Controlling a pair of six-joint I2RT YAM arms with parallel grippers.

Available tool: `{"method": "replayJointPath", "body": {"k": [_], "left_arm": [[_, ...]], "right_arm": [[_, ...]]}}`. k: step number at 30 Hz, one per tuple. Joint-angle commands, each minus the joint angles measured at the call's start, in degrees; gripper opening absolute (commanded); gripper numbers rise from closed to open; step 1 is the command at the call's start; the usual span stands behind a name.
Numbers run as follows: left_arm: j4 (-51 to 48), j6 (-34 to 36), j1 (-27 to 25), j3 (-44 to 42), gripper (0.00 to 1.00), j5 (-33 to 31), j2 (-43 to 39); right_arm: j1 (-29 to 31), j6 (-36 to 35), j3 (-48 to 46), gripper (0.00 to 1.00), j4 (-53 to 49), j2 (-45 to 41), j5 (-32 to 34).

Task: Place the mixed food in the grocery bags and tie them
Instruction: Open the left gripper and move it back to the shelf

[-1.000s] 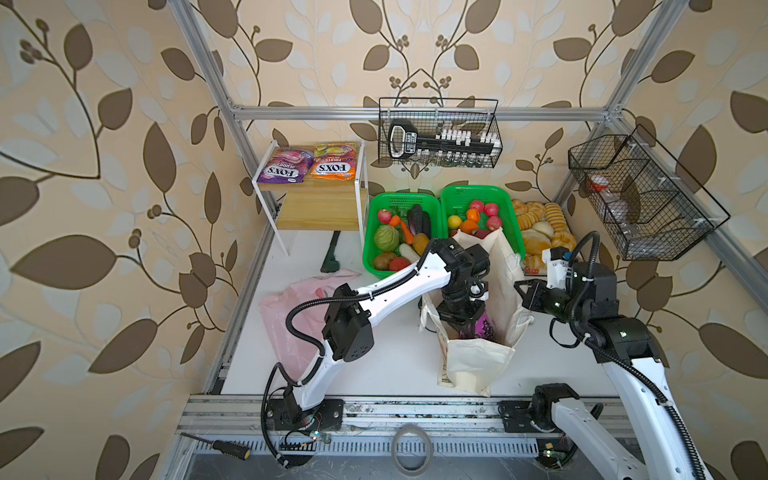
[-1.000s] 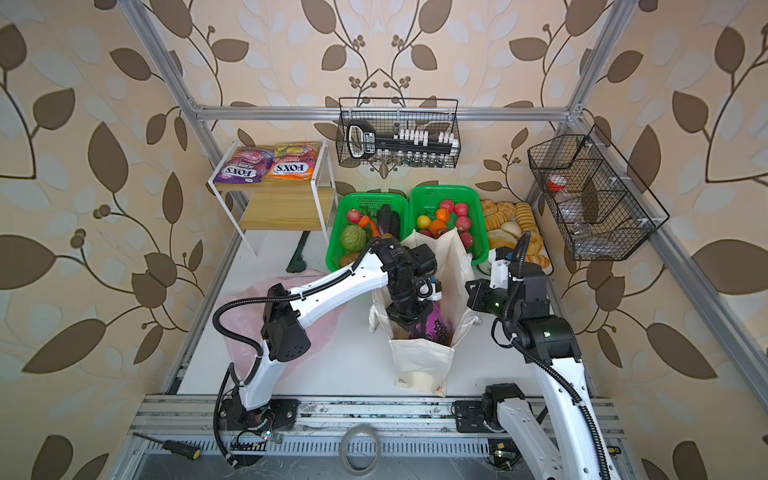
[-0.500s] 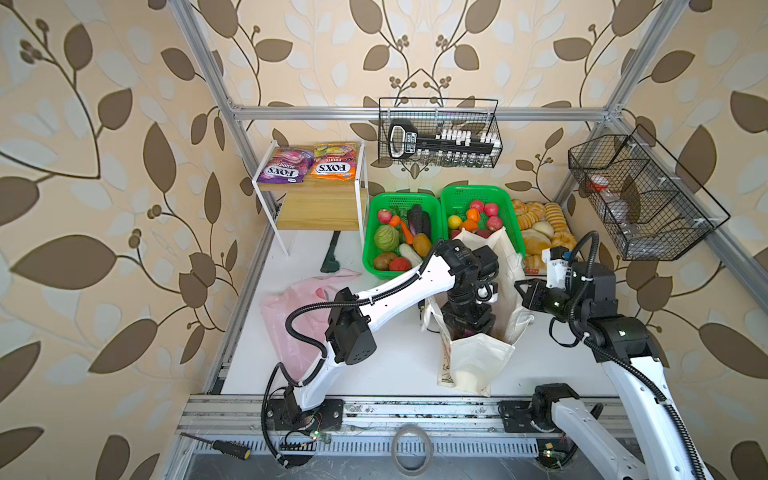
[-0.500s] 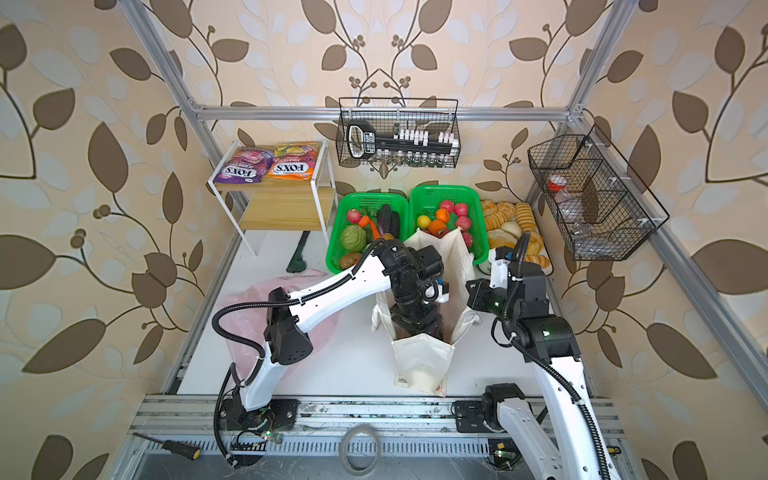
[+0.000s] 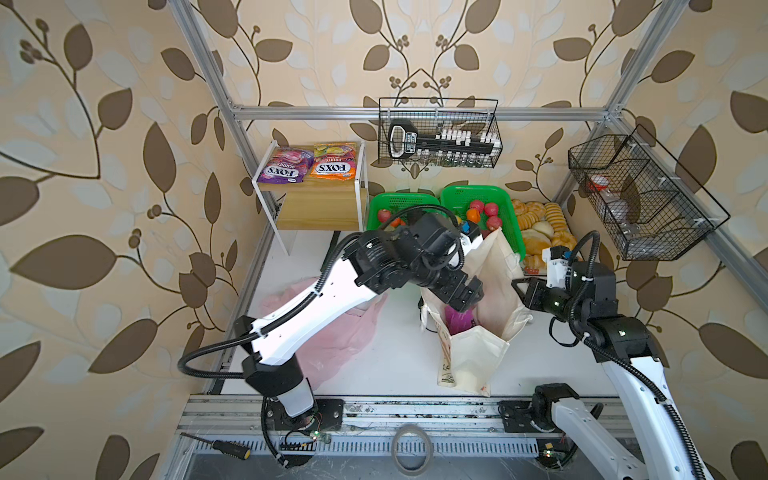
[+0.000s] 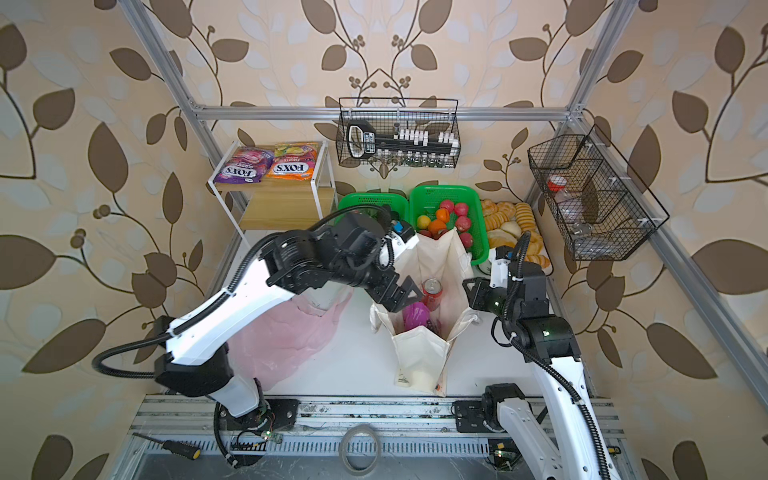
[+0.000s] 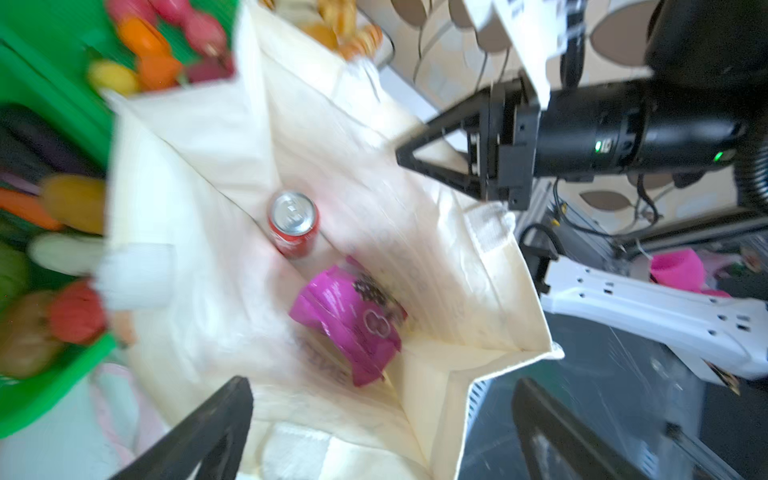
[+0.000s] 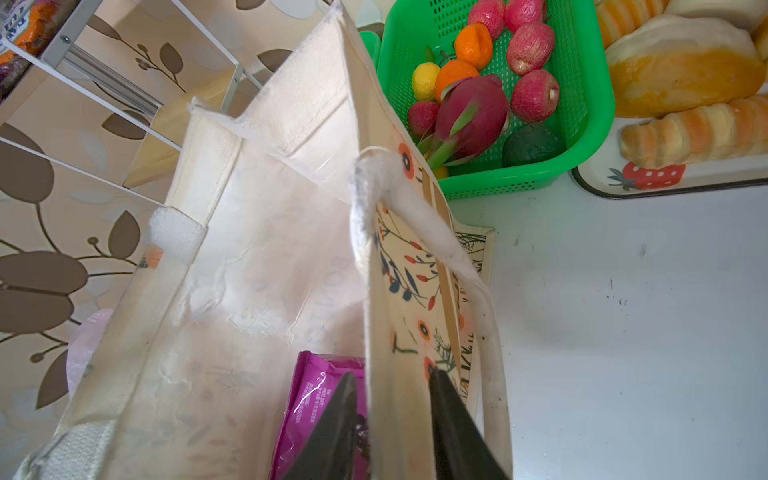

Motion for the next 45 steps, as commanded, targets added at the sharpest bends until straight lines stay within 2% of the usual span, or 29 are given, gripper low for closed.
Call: {"method": "replayJointPath", "body": {"k": [1, 4, 8, 11, 15, 17, 20, 25, 27, 32, 36, 38, 45], "left_arm": [[10.1, 1.4, 5.1, -4.3, 0.99, -7.5, -6.1], [11.5, -2.0, 17.9, -5.0, 0.99, 0.3, -9.4], [8.0, -2.0, 30.7, -0.3, 0.99, 1.5, -8.1], [6.5, -3.1, 40.9, 2.0, 0.99, 5.4, -5.2], [8.1, -7.3, 51.7, 4.6, 0.96, 7.9, -2.7], [11.5, -11.2, 57.4, 3.7, 0.92, 12.0, -1.7], [17.2, -16.8, 63.1, 2.9, 0.85, 19.8, 0.7], [25.6, -28.3, 67.6, 2.9, 0.74, 27.1, 5.6], [27.9, -31.4, 67.8, 2.0, 0.73, 27.7, 6.9], [32.0, -37.1, 67.8, -0.3, 0.68, 28.6, 9.0], [32.9, -39.2, 67.8, -0.8, 0.65, 28.2, 10.0], [33.6, -39.9, 67.8, -1.7, 0.6, 27.7, 10.0], [36.7, -44.0, 67.7, -4.5, 0.56, 25.5, 10.5]], "right_arm": [[-0.1, -0.6, 2.3, 0.45, 0.0, -0.6, -1.2], [-0.1, -0.1, 3.8, 0.58, 0.1, -1.1, -1.6], [-0.1, 0.1, 6.2, 0.68, 0.5, -1.7, -2.9], [-0.1, 0.3, 8.2, 0.71, 0.0, -2.1, -3.1], [-0.1, 1.0, 10.1, 0.73, 1.5, -4.2, -3.7], [-0.1, 1.8, 11.2, 0.74, 3.5, -5.5, -5.9], [-0.1, 4.5, 11.9, 0.76, 8.6, -7.1, -11.1], [0.1, 13.3, 11.5, 0.75, 20.2, -7.4, -21.6], [1.1, 15.8, 11.4, 0.75, 23.7, -7.1, -22.5], [6.1, 15.0, 11.7, 0.75, 25.0, -7.0, -17.0], [11.0, 14.6, 11.1, 0.75, 25.3, -5.9, -13.2], [13.6, 14.3, 10.7, 0.74, 25.5, -5.3, -10.9], [20.3, 12.6, 10.5, 0.74, 26.1, -3.6, -5.2]]}}
